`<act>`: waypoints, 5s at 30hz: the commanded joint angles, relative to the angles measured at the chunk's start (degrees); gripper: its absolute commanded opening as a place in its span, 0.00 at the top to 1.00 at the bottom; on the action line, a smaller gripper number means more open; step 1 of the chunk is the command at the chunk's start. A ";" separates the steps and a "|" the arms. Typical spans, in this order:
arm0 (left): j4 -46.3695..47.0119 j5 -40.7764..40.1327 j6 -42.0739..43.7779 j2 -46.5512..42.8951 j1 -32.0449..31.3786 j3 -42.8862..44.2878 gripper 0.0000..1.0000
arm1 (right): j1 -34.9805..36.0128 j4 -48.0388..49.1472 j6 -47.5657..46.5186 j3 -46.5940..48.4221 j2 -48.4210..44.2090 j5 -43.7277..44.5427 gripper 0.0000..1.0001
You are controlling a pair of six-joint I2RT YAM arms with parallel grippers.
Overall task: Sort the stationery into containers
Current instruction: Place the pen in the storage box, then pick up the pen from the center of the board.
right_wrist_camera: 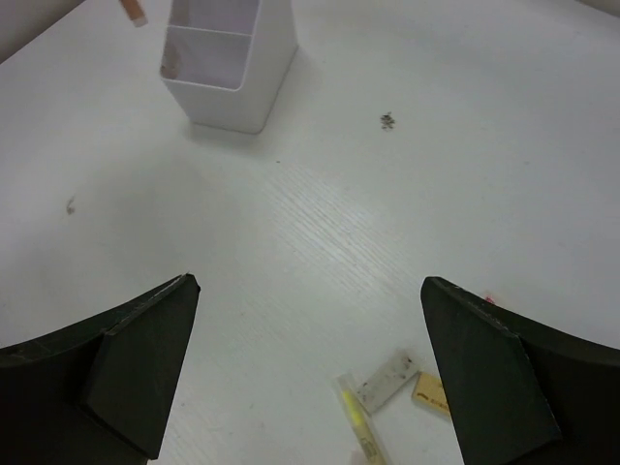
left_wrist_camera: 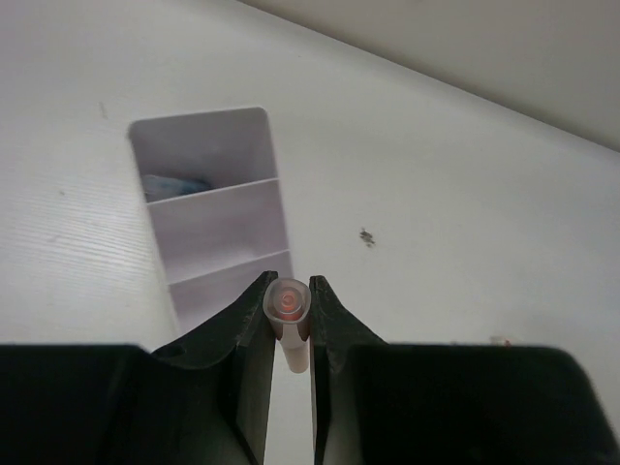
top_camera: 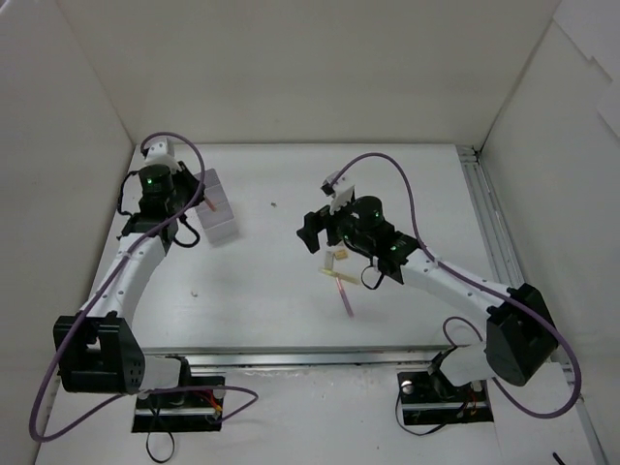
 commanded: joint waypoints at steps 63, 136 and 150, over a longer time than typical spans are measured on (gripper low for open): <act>28.13 -6.37 8.39 24.79 5.19 9.79 0.45 | -9.85 -11.05 2.34 -3.29 -7.25 30.32 0.02; -37.97 -7.15 -11.65 41.06 -48.51 30.98 1.00 | -29.72 -35.66 30.64 -11.29 -21.32 32.79 0.02; -29.45 -25.16 -5.78 18.29 -43.52 14.54 1.00 | -22.51 -29.60 18.18 -8.03 -13.49 23.06 0.02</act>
